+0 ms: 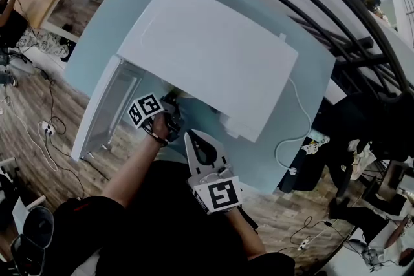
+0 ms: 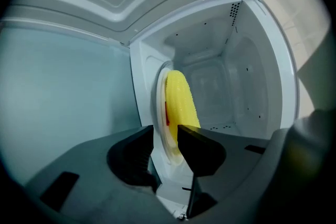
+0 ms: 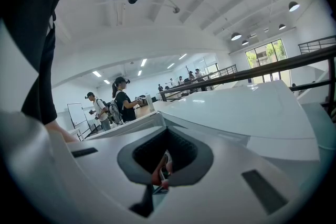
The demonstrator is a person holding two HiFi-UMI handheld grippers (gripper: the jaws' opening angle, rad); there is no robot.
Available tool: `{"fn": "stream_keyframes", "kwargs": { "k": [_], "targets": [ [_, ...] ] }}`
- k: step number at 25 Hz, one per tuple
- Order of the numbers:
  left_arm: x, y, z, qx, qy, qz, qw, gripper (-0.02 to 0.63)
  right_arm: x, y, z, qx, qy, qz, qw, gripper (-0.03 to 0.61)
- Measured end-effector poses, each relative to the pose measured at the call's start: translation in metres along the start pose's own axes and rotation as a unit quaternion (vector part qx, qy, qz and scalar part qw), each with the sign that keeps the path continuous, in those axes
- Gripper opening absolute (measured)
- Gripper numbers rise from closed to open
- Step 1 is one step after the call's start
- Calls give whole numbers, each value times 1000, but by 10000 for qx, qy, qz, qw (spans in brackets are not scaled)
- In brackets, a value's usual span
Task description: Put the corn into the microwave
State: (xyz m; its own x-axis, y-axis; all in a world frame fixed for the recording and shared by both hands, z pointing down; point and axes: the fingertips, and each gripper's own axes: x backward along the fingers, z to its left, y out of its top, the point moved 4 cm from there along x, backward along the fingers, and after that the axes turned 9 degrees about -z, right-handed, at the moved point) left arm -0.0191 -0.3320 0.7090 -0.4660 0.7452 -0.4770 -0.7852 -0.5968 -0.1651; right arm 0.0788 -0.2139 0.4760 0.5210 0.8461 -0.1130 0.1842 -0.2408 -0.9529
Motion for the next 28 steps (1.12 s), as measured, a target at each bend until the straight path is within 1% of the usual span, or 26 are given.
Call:
{"fn": "stream_keyframes", "kwargs": {
  "k": [6, 8, 10, 11, 12, 13, 18, 20, 24, 26, 28],
  "targets": [
    [11, -4, 0, -177, -58, 83, 9998, 127, 3, 2, 3, -17, 25, -48, 10000, 8],
    [18, -6, 0, -324, -54, 92, 9994, 126, 5, 3, 4, -14, 41, -56, 10000, 8],
    [26, -7, -2, -578, -56, 107, 9983, 123, 7, 3, 6, -20, 55, -72, 10000, 8],
    [31, -8, -3, -751, -41, 125, 9971, 92, 8, 2, 7, -28, 61, -80, 9999, 8],
    [35, -9, -4, -939, -19, 142, 9955, 36, 8, 2, 9, -38, 68, -92, 9999, 8],
    [39, -10, -6, -1114, -20, 158, 9937, 3, 9, 2, 10, -48, 77, -103, 9999, 8],
    [59, -17, -22, -1616, -325, 245, 9860, 3, 16, 2, 14, -89, 89, -130, 9998, 8],
    [69, -21, -31, -1955, -469, 265, 9792, 3, 20, 2, 15, -88, 80, -138, 9998, 8],
    [94, -32, -50, -2647, -794, 183, 9609, 2, 34, 1, 13, -95, 37, -169, 9998, 8],
    [109, -38, -64, -3028, -929, 68, 9485, 2, 43, 1, 11, -119, 12, -211, 9997, 8],
    [123, -40, -77, -3454, -1065, -77, 9324, 2, 48, 2, 10, -127, -9, -257, 9996, 8]
  ]
}}
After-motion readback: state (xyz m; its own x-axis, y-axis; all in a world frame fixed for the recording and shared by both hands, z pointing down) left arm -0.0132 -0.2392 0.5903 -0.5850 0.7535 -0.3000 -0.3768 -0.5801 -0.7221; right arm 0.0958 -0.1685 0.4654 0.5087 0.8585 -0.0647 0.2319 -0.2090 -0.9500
